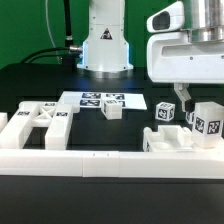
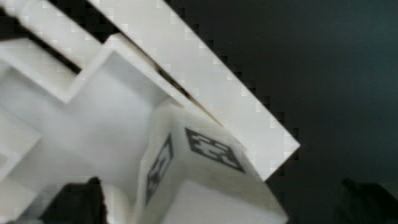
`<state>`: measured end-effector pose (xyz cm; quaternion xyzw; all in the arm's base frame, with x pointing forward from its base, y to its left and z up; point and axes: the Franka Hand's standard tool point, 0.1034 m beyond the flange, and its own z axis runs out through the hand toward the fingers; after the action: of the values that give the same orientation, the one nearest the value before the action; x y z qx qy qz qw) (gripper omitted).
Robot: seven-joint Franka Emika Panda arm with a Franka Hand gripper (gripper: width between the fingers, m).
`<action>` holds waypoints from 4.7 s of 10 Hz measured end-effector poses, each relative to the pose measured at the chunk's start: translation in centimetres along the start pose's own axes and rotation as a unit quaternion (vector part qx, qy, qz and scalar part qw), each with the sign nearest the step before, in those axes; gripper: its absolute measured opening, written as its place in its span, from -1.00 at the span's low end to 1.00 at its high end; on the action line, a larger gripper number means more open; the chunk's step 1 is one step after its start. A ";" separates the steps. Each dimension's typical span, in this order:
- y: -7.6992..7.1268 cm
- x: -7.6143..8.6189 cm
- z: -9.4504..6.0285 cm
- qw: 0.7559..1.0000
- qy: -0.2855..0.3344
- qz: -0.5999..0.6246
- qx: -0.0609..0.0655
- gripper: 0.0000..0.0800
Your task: Assemble chair
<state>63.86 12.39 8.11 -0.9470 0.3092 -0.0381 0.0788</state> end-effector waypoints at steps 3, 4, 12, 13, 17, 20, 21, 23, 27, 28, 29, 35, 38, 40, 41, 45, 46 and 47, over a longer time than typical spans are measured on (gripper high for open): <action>0.3 0.1 -0.1 0.977 0.002 -0.212 -0.019 0.62; 0.4 0.1 -0.1 0.963 -0.001 -0.269 -0.027 0.62; 0.0 0.0 -0.1 0.910 0.005 -0.412 -0.047 -0.29; 0.0 0.0 -0.1 0.914 0.005 -0.404 -0.047 -0.29; 0.2 0.3 0.0 0.975 0.016 -0.218 -0.024 -0.29; 0.2 0.7 0.0 0.996 0.029 -0.085 -0.013 -0.29; 0.3 0.7 0.0 0.997 0.029 -0.065 -0.012 -0.29; 0.4 0.9 -0.1 1.000 0.028 0.010 -0.007 -0.29; 0.4 0.7 0.0 0.965 0.024 0.259 0.021 -0.28; 0.4 0.7 0.0 0.948 0.022 0.316 0.023 -0.28; 0.3 0.8 0.0 0.932 0.022 0.360 0.023 -0.28; 0.2 0.4 0.1 0.977 0.009 0.214 0.002 0.59; 0.3 0.4 0.1 0.993 0.009 0.119 0.001 0.62; 0.1 0.0 0.5 1.000 0.008 0.005 -0.021 0.62; 0.0 0.2 0.5 0.998 0.009 -0.059 -0.027 0.62; -0.4 0.8 0.3 0.962 -0.015 -0.268 -0.050 0.62; -0.4 0.9 0.3 0.956 -0.016 -0.290 -0.051 0.62; -0.3 1.0 0.2 0.942 -0.017 -0.333 -0.050 0.62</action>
Offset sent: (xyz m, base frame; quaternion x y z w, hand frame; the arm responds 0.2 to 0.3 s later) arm 0.0059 -0.0042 0.0020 -0.0366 -0.0209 -0.2472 0.9680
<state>64.88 12.02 7.94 -0.9991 -0.0233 -0.0310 0.0193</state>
